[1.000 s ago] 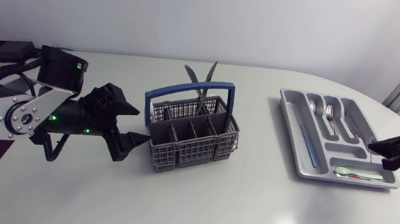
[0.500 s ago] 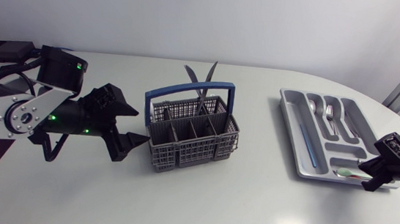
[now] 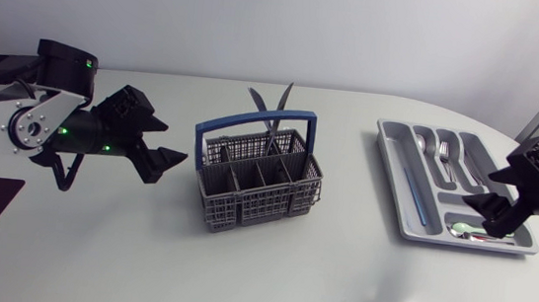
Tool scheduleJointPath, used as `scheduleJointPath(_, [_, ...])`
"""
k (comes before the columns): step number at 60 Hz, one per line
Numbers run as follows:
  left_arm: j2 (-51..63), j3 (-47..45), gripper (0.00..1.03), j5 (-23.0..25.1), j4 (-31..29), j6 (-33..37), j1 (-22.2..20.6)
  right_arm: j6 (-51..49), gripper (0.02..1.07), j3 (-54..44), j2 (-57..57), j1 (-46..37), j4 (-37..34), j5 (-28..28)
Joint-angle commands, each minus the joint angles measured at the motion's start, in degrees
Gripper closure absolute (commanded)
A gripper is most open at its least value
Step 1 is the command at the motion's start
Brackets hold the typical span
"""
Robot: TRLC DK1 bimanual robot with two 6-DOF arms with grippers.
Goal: Unload the cutlery basket into the drawer organizer.
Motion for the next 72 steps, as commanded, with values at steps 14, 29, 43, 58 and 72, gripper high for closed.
scheduleJointPath(14, [14.37,9.94,0.16,0.98,3.04,-3.49,4.93,19.69,0.38,1.30,0.88,31.68,-3.03,3.53])
scheduleJointPath(29, [24.30,18.73,0.61,5.37,2.69,-7.18,4.50,25.49,1.01,5.87,14.24,41.44,2.60,3.09])
scheduleJointPath(43, [32.48,26.90,0.96,5.64,1.46,-8.58,2.74,28.74,1.01,8.51,21.19,46.53,6.73,3.62])
scheduleJointPath(58, [33.36,26.81,1.00,12.05,-5.57,-4.45,0.80,31.29,1.01,11.15,26.20,46.01,11.74,7.49])
scheduleJointPath(72, [27.47,20.75,1.00,17.24,-11.81,1.52,1.42,32.70,1.01,16.60,32.00,42.40,13.50,8.10])
